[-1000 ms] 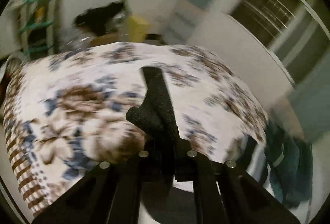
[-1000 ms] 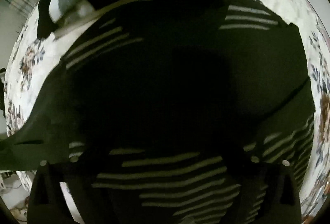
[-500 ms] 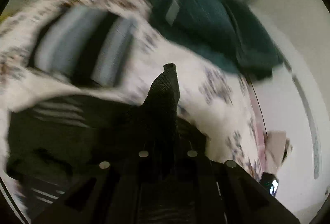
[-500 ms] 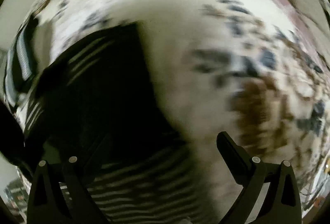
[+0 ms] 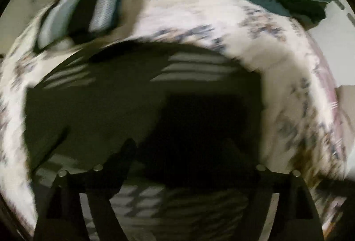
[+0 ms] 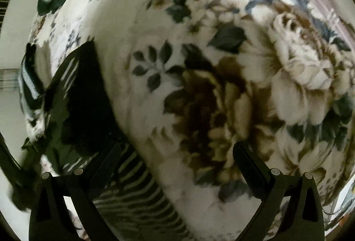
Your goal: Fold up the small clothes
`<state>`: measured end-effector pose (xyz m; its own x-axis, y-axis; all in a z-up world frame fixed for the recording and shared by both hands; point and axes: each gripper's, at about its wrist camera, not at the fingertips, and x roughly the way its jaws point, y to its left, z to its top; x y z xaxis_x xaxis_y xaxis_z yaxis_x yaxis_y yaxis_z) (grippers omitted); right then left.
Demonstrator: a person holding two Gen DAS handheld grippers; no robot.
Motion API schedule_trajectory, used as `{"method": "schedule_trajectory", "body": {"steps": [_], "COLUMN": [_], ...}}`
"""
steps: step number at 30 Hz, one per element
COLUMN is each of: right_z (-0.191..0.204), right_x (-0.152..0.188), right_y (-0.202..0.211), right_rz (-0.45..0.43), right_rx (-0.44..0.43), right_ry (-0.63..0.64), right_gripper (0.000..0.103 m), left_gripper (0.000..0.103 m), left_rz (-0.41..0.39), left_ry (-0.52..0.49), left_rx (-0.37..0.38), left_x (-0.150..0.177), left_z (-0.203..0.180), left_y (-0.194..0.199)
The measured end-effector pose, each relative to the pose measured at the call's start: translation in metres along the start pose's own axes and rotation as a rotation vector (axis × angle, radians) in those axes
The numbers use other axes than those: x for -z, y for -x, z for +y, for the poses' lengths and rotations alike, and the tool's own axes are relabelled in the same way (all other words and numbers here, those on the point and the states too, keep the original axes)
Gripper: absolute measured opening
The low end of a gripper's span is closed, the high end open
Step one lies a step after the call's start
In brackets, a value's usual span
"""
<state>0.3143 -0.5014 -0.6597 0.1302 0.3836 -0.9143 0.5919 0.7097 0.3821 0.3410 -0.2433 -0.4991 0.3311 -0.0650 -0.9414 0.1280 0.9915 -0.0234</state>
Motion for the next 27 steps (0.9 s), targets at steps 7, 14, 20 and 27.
{"method": "schedule_trajectory", "body": {"steps": [7, 14, 20, 27], "right_z": [0.099, 0.195, 0.236, 0.216], "right_x": [-0.034, -0.077, -0.073, -0.075], "right_y": [-0.03, -0.099, -0.069, -0.038], "right_rz": [0.049, 0.065, -0.125, -0.228], "right_rx": [-0.17, -0.09, -0.01, 0.051], "right_ry": [0.128, 0.26, 0.386, 0.415], "right_gripper": [0.096, 0.088, 0.01, 0.013], "left_gripper": [0.089, 0.103, 0.103, 0.103], "left_rz": [0.191, 0.151, 0.202, 0.083], "left_ry": [0.091, 0.256, 0.274, 0.407], "left_rx": [-0.275, -0.183, -0.198, -0.172], "left_x": [0.123, 0.15, 0.142, 0.12], "left_z": [0.119, 0.162, 0.165, 0.215], "left_y": [-0.031, -0.056, -0.055, 0.003]}}
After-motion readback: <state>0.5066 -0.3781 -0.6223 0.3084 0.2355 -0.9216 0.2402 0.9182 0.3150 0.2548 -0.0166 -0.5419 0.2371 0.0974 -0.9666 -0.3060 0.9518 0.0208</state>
